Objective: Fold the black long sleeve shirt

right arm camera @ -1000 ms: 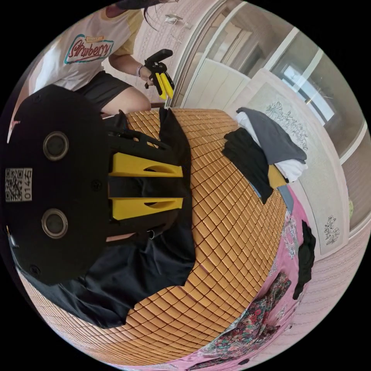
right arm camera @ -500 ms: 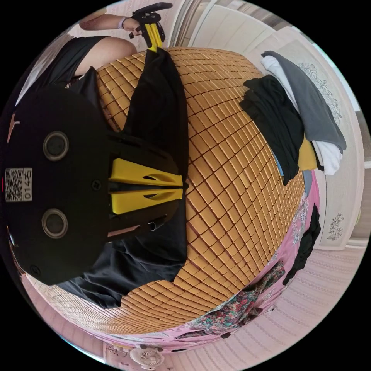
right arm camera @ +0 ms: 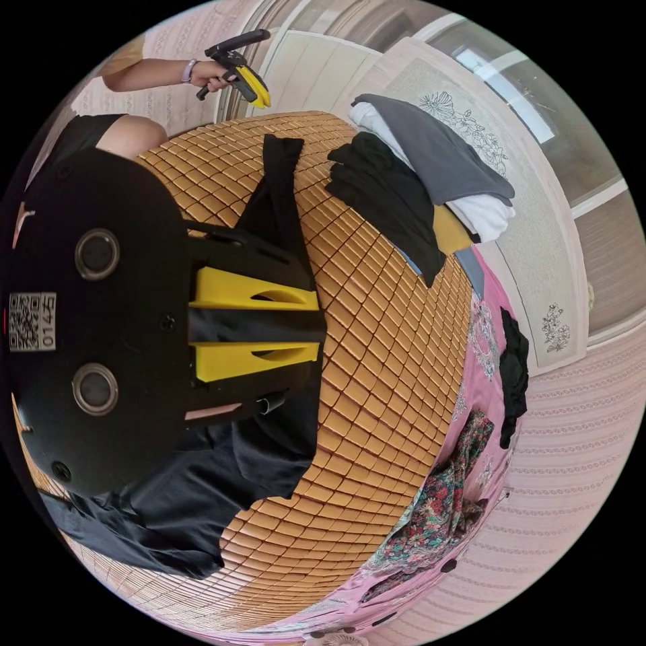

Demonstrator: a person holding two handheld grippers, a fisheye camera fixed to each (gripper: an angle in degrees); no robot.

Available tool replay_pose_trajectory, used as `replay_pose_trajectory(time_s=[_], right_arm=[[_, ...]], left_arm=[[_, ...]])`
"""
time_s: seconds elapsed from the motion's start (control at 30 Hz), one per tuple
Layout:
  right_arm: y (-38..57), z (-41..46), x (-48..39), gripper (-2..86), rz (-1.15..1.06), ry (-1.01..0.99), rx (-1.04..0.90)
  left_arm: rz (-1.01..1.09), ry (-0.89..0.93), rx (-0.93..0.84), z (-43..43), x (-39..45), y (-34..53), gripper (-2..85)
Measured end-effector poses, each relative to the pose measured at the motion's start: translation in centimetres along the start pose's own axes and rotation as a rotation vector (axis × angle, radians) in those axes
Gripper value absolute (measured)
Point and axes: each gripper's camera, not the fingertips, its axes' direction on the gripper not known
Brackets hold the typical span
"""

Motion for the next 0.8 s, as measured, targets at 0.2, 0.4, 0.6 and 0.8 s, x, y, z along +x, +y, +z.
replay_pose_trajectory(time_s=[0.2,0.4,0.6,0.8], right_arm=[[1.5,0.9,-0.9,6.8,-0.126,0.04,-0.088],[2.7,0.8,-0.9,6.1,-0.117,-0.009,-0.085],[5.2,-1.1,-0.9,5.5,-0.206,-0.069,-0.059],[5.3,-1.5,-0.1,5.7,-0.123,-0.119,-0.051]], left_arm=[[0.164,0.011,-0.049,4.4,3.2,-3.2,4.8],[0.3,-0.092,-0.148,9.2,5.9,-4.8,-0.2],[0.325,-0.048,-0.085,3.1,5.4,-5.3,-0.3],[0.12,-0.141,0.002,1.1,-0.1,-9.5,2.0]])
